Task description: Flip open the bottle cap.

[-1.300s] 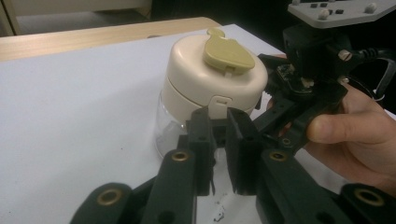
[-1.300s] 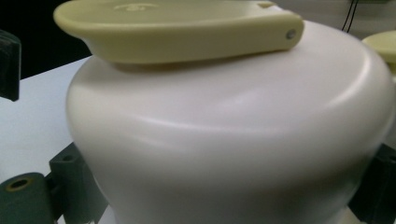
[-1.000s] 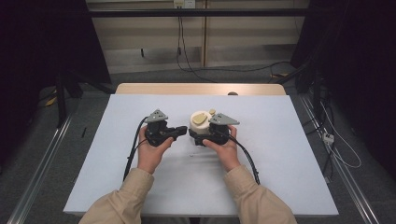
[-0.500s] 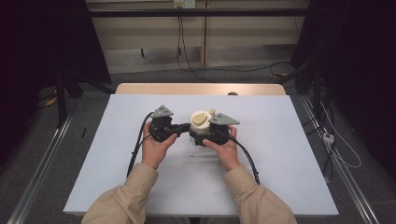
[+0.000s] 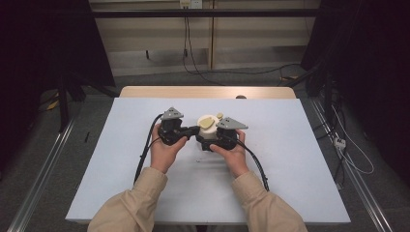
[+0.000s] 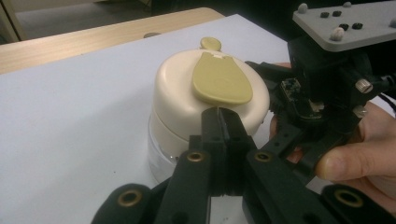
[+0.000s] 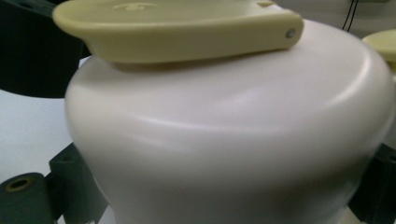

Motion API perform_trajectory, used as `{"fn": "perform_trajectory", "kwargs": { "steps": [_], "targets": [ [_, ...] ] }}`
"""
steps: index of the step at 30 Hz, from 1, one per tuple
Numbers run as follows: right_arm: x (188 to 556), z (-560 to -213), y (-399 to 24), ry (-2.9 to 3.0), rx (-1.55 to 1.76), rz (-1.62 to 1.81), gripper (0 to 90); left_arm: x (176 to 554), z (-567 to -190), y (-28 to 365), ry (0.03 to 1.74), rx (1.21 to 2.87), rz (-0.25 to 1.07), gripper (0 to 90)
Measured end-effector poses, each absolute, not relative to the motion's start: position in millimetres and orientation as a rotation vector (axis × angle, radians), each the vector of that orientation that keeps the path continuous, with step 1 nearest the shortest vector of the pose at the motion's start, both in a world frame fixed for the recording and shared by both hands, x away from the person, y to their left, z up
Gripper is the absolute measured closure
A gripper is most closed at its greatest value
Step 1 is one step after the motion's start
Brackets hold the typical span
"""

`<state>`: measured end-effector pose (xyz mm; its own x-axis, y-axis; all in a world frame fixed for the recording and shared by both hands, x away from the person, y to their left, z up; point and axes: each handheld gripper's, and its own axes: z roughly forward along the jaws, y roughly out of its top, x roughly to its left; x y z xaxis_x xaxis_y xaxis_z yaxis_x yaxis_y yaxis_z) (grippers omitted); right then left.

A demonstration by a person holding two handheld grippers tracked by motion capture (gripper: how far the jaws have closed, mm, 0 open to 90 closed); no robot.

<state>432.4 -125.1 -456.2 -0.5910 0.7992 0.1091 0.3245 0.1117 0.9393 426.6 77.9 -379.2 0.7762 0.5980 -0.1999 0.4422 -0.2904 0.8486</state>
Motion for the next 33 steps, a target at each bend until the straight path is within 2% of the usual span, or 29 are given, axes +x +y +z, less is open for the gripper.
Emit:
{"fn": "perform_trajectory", "kwargs": {
  "steps": [33],
  "targets": [
    [433, -456, -125, 1.969, 1.092, 1.485, 6.3, 427, -367, 69, 0.795, 1.902, 0.201, 90.0]
  ]
}}
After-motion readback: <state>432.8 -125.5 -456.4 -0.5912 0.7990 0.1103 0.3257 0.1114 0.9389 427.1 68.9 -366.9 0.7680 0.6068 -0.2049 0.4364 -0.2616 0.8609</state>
